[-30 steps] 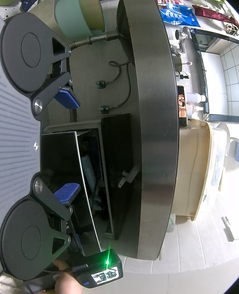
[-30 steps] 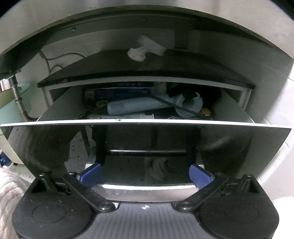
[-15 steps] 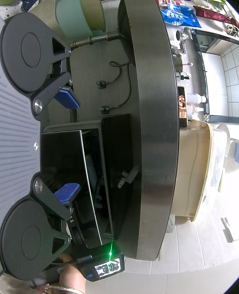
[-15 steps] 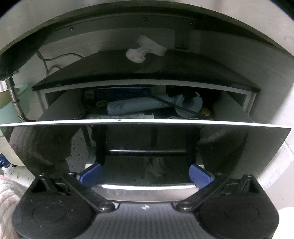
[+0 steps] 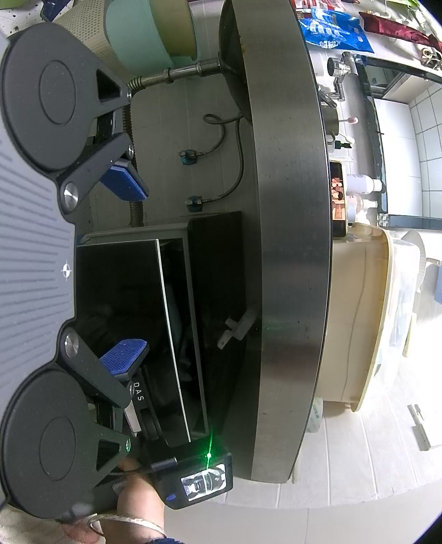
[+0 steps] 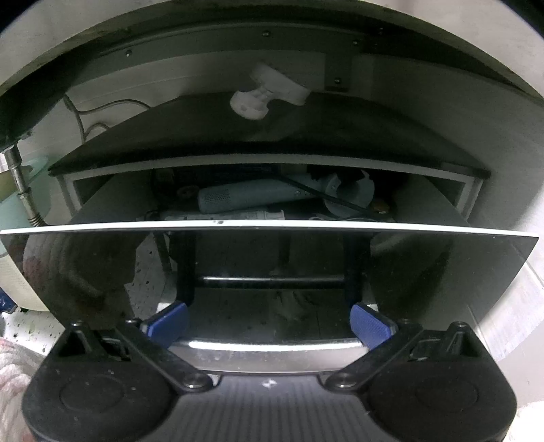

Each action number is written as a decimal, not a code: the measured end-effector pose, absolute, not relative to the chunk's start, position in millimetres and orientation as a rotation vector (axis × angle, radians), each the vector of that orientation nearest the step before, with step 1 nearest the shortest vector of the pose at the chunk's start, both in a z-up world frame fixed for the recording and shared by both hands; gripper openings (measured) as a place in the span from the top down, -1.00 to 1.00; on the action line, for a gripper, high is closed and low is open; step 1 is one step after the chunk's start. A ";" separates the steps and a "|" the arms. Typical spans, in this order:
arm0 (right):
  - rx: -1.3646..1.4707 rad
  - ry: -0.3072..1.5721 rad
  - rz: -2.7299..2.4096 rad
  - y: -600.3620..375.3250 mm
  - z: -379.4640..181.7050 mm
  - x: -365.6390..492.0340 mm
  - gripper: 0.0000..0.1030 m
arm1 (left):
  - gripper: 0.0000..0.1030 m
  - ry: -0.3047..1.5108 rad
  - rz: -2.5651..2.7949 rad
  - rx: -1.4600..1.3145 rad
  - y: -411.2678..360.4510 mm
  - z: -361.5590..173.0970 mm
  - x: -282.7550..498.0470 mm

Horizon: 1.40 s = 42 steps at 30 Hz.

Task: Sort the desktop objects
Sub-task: 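Push the drawer front inward with the right tool, then push the drawer fully shut with the right tool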

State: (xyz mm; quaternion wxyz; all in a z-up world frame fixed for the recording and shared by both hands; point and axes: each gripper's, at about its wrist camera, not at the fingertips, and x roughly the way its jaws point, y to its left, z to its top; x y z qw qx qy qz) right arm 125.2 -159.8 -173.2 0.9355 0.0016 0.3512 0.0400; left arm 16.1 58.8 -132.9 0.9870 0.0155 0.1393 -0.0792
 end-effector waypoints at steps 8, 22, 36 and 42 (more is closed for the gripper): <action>0.003 0.719 0.081 -159.1 -173.2 124.8 -0.98 | -0.72 0.281 -0.158 0.026 60.4 -132.5 17.0; 0.004 0.718 0.080 -158.0 -173.9 127.4 -0.98 | -0.73 0.283 -0.158 0.034 60.3 -132.6 17.4; 0.003 0.719 0.081 -157.7 -175.9 130.4 -0.98 | -0.73 0.282 -0.155 0.020 62.2 -132.3 17.8; 0.003 0.720 0.081 -157.6 -175.3 133.8 -0.98 | -0.73 0.281 -0.156 0.027 61.5 -132.6 15.7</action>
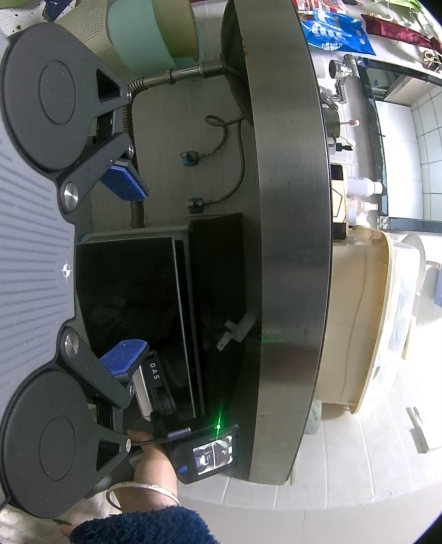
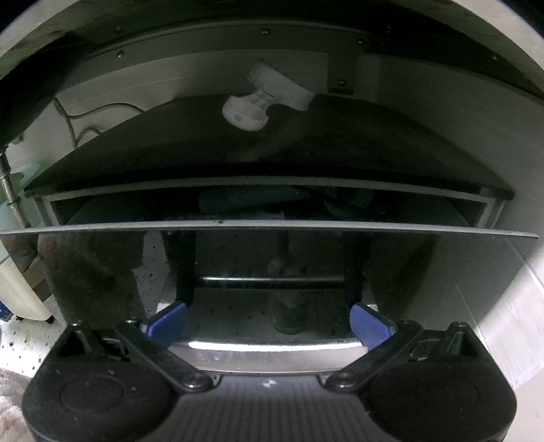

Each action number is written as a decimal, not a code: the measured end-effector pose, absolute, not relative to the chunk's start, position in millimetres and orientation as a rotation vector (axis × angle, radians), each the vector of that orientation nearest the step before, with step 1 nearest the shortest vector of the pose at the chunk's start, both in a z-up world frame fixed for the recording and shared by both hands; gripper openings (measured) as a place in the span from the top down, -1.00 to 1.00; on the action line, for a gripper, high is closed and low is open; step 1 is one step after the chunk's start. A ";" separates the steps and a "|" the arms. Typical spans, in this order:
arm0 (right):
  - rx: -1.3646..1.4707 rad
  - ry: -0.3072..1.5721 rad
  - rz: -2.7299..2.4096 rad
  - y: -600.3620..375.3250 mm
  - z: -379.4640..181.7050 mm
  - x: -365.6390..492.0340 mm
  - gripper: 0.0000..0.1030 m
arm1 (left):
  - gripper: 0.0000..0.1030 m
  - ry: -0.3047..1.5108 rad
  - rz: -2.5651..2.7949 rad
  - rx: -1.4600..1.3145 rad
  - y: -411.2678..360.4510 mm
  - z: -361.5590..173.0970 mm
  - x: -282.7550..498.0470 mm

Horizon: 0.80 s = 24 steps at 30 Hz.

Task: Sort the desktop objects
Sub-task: 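Push the drawer fully shut with the right tool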

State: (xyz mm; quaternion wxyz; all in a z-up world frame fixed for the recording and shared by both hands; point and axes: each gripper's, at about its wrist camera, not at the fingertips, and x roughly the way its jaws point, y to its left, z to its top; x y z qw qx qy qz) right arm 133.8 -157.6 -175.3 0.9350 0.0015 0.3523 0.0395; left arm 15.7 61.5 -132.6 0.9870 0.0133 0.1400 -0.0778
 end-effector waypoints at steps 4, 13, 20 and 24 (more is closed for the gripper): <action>0.003 0.721 0.081 -157.3 -175.1 135.9 -0.98 | -0.73 0.282 -0.157 0.031 60.4 -132.8 14.7; 0.002 0.721 0.082 -157.2 -175.6 140.3 -0.98 | -0.73 0.290 -0.160 0.042 57.5 -133.2 14.6; 0.003 0.723 0.081 -156.7 -175.5 147.7 -0.98 | -0.74 0.298 -0.164 0.058 53.3 -134.1 13.7; 0.002 0.722 0.082 -156.3 -176.2 149.5 -0.98 | -0.74 0.309 -0.166 0.052 54.2 -134.6 16.5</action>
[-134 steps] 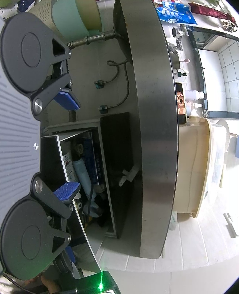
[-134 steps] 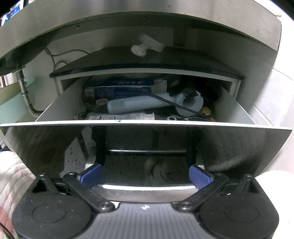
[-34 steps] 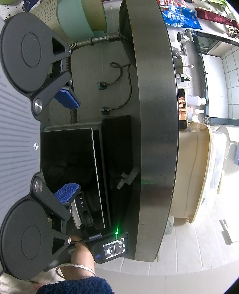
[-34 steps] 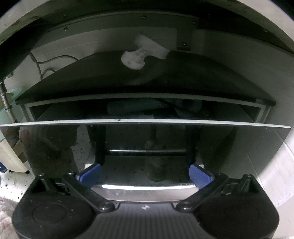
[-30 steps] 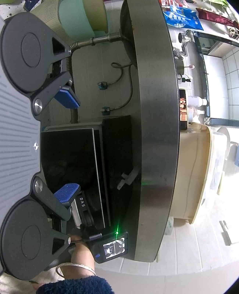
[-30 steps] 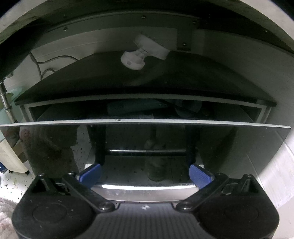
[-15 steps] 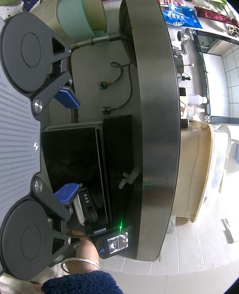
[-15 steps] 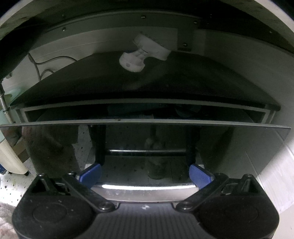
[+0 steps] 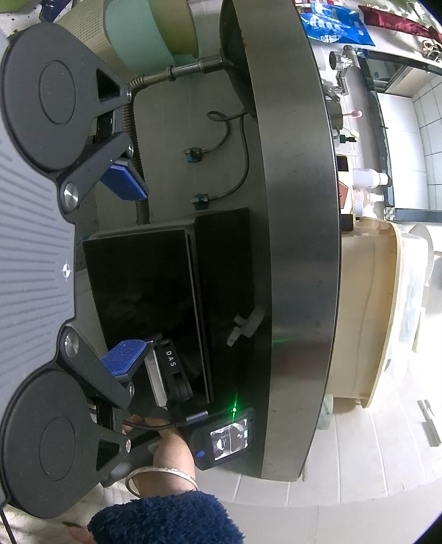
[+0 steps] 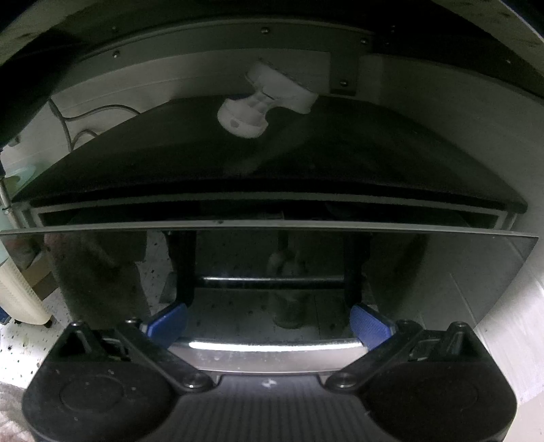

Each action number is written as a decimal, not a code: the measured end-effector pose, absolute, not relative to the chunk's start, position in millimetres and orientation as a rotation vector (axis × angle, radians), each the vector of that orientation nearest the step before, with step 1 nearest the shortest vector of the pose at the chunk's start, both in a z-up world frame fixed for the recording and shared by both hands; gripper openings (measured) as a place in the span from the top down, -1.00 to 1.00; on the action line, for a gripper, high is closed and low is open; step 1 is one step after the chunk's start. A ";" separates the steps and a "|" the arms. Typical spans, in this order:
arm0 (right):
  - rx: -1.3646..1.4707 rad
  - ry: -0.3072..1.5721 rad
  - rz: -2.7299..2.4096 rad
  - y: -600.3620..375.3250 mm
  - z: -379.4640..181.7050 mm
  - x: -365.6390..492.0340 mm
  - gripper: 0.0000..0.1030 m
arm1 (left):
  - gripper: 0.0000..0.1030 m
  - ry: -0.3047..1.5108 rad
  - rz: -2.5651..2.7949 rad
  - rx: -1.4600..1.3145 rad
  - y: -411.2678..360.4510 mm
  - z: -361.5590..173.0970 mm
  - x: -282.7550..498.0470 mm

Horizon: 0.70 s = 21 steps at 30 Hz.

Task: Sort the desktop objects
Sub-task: 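Push the drawer fully shut with the right tool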

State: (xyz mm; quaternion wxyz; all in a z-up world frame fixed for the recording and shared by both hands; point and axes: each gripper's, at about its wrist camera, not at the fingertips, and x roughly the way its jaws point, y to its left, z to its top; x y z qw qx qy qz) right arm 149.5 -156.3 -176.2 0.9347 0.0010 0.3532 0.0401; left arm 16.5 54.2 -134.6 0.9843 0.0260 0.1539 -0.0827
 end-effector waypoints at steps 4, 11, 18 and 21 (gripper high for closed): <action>0.001 0.723 0.083 -156.1 -176.7 151.6 -0.98 | -0.74 0.309 -0.167 0.058 53.1 -135.1 14.9; 0.001 0.730 0.083 -155.2 -176.2 162.0 -0.98 | -0.75 0.316 -0.172 0.065 51.1 -135.7 14.3; 0.001 0.737 0.082 -153.8 -175.6 170.0 -0.98 | -0.83 0.324 -0.181 0.059 52.7 -135.3 16.7; 0.001 0.739 0.083 -153.5 -175.3 171.4 -0.98 | -0.84 0.317 -0.189 0.052 53.5 -134.9 15.2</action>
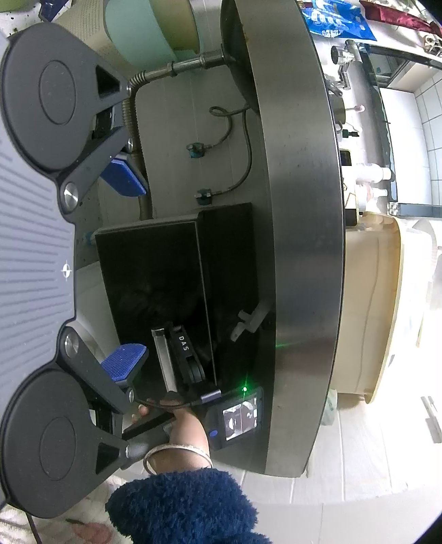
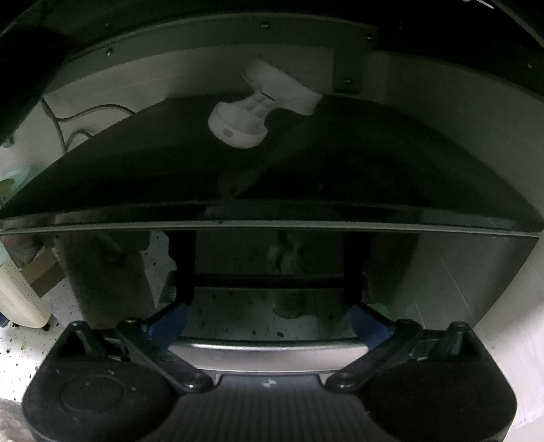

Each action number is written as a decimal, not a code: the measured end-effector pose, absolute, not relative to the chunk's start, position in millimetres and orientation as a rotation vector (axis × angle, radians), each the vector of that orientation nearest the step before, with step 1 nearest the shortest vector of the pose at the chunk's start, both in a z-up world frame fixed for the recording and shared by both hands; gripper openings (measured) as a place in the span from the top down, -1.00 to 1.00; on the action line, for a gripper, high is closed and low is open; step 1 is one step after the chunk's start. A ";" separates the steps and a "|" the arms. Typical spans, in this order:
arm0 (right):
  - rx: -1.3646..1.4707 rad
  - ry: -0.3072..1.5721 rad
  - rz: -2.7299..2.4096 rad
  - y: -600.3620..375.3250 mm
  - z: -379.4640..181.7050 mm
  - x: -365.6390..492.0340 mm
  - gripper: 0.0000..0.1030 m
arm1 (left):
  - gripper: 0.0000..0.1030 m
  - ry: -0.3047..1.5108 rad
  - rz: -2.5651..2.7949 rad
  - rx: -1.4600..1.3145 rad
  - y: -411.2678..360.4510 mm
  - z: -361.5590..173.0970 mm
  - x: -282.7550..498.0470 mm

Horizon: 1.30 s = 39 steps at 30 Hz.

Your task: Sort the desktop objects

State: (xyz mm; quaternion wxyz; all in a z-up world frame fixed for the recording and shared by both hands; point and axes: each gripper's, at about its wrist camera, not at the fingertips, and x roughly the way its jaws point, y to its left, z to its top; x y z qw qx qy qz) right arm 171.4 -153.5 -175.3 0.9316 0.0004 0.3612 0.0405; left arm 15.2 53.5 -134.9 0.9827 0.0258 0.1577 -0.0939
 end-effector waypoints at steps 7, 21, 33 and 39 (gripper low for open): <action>0.002 0.749 0.083 -153.1 -175.2 178.1 -0.98 | -0.97 0.300 -0.208 0.023 56.7 -132.6 12.6; 0.009 0.764 0.088 -153.1 -173.8 187.6 -1.00 | -0.99 0.293 -0.149 -0.068 70.0 -127.3 13.6; -0.007 0.761 0.180 -164.5 -158.4 153.8 -1.00 | -0.99 0.394 -0.108 0.003 60.7 -130.5 24.7; 0.019 0.703 0.178 -175.0 -149.6 112.7 -1.00 | -0.99 0.391 -0.111 0.032 56.5 -131.8 23.5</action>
